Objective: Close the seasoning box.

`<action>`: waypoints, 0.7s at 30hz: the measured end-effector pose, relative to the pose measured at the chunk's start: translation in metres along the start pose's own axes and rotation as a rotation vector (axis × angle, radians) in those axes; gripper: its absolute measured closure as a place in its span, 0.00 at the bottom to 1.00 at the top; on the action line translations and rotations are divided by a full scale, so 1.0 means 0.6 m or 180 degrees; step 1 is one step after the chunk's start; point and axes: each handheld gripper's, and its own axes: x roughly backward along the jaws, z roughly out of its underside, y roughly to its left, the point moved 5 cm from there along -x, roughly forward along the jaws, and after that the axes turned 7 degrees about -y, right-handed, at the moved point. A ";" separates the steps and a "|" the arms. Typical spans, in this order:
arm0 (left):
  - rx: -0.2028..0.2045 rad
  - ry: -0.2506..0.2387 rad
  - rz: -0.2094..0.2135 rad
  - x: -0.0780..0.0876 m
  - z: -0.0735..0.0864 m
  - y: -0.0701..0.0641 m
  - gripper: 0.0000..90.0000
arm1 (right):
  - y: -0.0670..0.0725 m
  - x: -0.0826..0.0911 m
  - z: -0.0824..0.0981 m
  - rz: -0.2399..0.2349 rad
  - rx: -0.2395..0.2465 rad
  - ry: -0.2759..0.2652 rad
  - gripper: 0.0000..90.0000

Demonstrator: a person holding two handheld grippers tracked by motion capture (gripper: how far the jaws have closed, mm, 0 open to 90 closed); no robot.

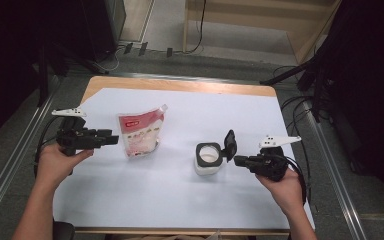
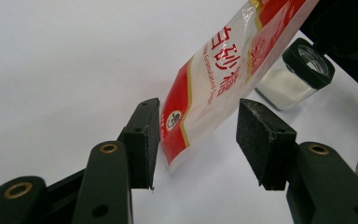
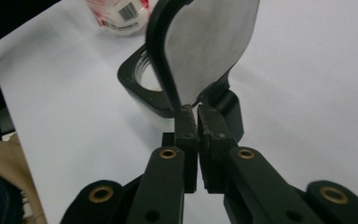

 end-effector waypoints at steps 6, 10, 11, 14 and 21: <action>-0.0015 0.0024 0.0036 -0.004 0.002 -0.001 0.56 | -0.002 -0.013 -0.007 0.0056 -0.0037 -0.0034 1.00; -0.0049 0.0025 0.0035 -0.005 0.003 -0.001 0.55 | -0.008 -0.023 -0.013 0.0141 -0.0135 -0.0084 1.00; -0.0050 0.0027 0.0022 -0.005 0.003 -0.001 0.55 | -0.010 -0.025 -0.014 0.0154 -0.0143 -0.0105 1.00; -0.0006 0.0019 0.0031 -0.005 0.003 0.000 0.55 | -0.012 -0.029 -0.015 0.0186 -0.0164 -0.0119 1.00; -0.0012 -0.0018 0.0037 -0.002 0.001 0.002 0.55 | -0.008 -0.030 -0.016 0.0245 -0.0148 -0.0117 1.00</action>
